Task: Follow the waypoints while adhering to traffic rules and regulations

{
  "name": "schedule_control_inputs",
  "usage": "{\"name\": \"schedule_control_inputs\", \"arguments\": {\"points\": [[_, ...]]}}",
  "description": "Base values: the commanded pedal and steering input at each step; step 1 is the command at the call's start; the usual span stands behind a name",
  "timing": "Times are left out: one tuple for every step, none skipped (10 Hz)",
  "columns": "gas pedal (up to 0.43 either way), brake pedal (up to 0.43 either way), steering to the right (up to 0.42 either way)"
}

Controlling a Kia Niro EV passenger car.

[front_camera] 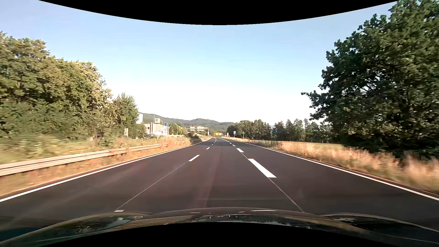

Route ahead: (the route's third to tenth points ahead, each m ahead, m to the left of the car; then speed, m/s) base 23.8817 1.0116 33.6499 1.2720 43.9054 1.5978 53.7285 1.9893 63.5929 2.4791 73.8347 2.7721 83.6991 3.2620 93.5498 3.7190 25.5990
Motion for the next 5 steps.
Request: {"name": "schedule_control_inputs", "arguments": {"points": [[0.209, 0.0, -0.005], [0.209, 0.0, -0.005], [0.209, 0.0, -0.004], [0.209, 0.0, -0.004], [0.209, 0.0, -0.003]]}}
